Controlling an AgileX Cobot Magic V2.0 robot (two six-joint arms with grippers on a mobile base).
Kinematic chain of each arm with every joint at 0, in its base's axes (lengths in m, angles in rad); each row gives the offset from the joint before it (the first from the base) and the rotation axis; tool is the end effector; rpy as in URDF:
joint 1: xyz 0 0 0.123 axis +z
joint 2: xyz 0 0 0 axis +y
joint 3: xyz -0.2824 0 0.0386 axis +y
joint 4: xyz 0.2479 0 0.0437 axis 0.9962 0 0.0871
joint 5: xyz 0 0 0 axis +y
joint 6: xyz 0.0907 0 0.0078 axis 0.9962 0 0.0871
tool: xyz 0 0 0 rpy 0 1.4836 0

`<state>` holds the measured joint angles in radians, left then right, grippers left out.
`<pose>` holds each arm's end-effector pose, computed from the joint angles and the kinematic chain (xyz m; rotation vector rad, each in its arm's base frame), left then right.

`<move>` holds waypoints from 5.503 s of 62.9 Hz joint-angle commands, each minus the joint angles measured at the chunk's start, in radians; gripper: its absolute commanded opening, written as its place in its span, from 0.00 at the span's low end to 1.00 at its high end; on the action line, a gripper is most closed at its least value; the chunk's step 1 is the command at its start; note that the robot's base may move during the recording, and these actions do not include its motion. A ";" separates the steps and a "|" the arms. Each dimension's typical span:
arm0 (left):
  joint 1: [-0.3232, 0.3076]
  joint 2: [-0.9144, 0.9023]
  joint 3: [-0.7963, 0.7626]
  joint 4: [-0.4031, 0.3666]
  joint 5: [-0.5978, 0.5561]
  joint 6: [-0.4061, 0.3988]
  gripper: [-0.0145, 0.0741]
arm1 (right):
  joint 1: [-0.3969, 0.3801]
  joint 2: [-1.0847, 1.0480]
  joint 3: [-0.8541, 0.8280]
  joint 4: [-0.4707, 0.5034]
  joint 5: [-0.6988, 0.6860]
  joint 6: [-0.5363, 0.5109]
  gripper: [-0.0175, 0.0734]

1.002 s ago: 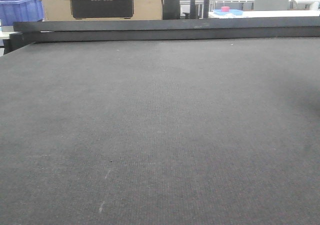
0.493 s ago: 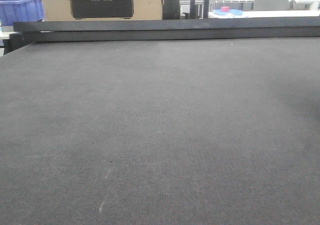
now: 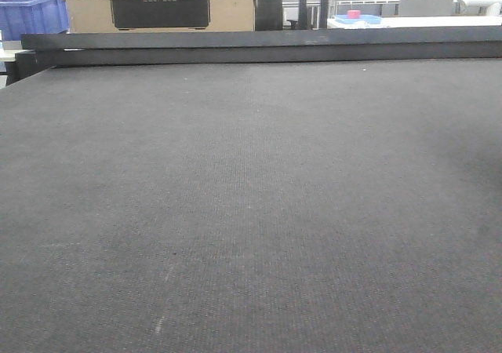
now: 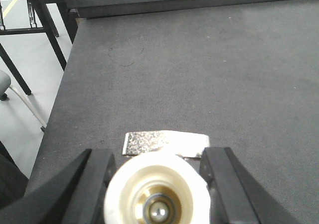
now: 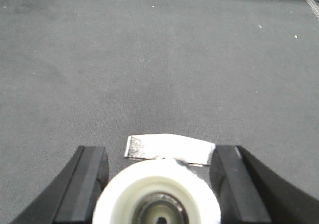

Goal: Place valve from conveyor to right shelf box
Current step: 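Lift both held valves up off the conveyor belt, then drive the base past the red conveyor frame to the steel shelf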

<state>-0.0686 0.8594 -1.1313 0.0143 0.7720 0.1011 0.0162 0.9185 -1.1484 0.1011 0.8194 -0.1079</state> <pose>0.1549 -0.0097 0.4341 0.1718 1.9764 0.0376 0.1702 0.0095 0.4263 -0.1022 2.0671 0.0626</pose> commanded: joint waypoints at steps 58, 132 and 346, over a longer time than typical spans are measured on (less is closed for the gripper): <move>-0.008 -0.006 -0.006 -0.002 -0.059 -0.008 0.04 | -0.004 -0.012 -0.008 -0.010 -0.066 -0.005 0.01; -0.008 -0.006 -0.006 -0.002 -0.059 -0.008 0.04 | -0.004 -0.012 -0.008 -0.010 -0.066 -0.005 0.01; -0.008 -0.006 -0.006 -0.002 -0.059 -0.008 0.04 | -0.004 -0.012 -0.008 -0.010 -0.066 -0.005 0.01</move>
<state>-0.0702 0.8612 -1.1313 0.0181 0.7639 0.0973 0.0162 0.9185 -1.1484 0.0989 0.8178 -0.1079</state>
